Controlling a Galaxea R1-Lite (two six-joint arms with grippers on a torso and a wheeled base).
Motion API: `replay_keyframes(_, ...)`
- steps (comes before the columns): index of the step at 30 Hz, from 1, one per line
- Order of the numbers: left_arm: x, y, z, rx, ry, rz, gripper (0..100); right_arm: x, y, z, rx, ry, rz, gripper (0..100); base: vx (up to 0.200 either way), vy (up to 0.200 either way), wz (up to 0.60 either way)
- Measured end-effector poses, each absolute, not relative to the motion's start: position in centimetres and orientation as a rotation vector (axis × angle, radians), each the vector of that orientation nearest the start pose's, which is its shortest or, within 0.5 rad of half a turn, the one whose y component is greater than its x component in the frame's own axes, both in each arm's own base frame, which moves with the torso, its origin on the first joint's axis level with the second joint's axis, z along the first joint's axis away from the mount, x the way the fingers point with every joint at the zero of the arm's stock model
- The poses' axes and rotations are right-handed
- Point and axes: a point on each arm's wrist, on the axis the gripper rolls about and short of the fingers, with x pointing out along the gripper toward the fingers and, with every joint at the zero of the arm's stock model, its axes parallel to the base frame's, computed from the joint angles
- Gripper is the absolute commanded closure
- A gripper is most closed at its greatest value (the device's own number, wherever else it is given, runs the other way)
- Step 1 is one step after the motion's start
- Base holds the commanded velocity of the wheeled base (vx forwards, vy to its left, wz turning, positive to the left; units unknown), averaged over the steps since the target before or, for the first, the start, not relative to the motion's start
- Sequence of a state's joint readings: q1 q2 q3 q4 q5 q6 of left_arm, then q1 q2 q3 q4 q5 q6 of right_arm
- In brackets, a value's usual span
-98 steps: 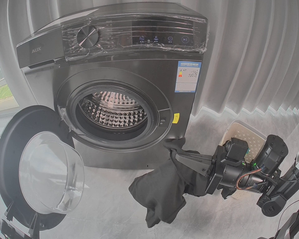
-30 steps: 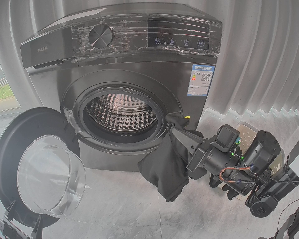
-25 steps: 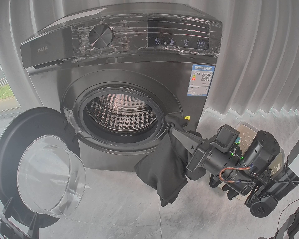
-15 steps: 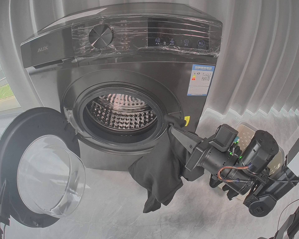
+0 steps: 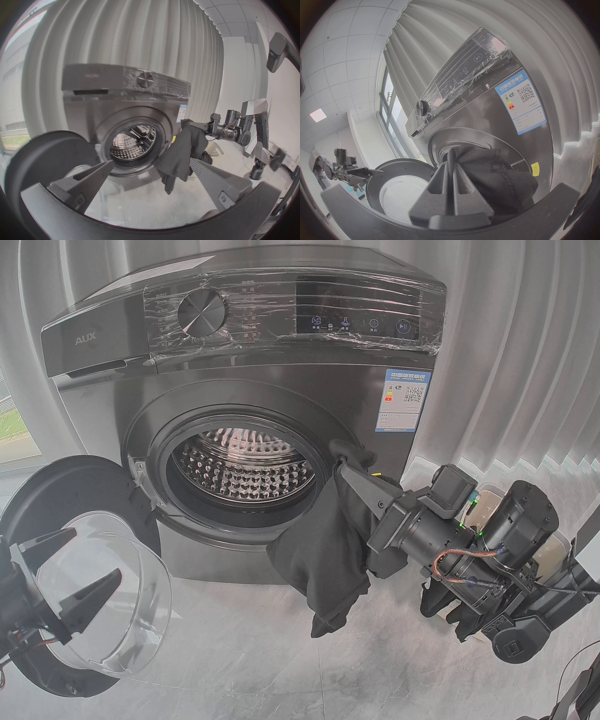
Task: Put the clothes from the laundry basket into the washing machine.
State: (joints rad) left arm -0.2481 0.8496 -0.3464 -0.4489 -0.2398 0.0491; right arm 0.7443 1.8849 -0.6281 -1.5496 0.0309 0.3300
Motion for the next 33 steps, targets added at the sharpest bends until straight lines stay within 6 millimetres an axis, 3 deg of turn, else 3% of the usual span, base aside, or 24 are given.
replay_keyframes(8, 14.6, -6.5, 18.8, 0.025, 0.108, -0.586, 0, 23.9, 21.6, 17.9, 0.437, -0.181, 0.803, 100, 0.0, 0.0, 0.0)
replay_keyframes(13, 16.9, -8.6, 16.0, 0.018, 0.201, -0.627, 0, 24.1, 21.5, 17.6, 0.439, -0.172, 0.782, 100, 0.0, 0.0, 0.0)
replay_keyframes(23, 17.7, -11.5, 11.7, -0.088, 0.424, -0.735, 0, 24.1, 21.7, 15.6, 0.422, -0.104, 0.74, 100, 0.0, 0.0, 0.0)
replay_keyframes(33, 17.8, -12.9, 9.9, -0.138, 0.543, -0.755, 0, 24.1, 22.1, 15.4, 0.422, -0.098, 0.749, 100, 0.0, 0.0, 0.0)
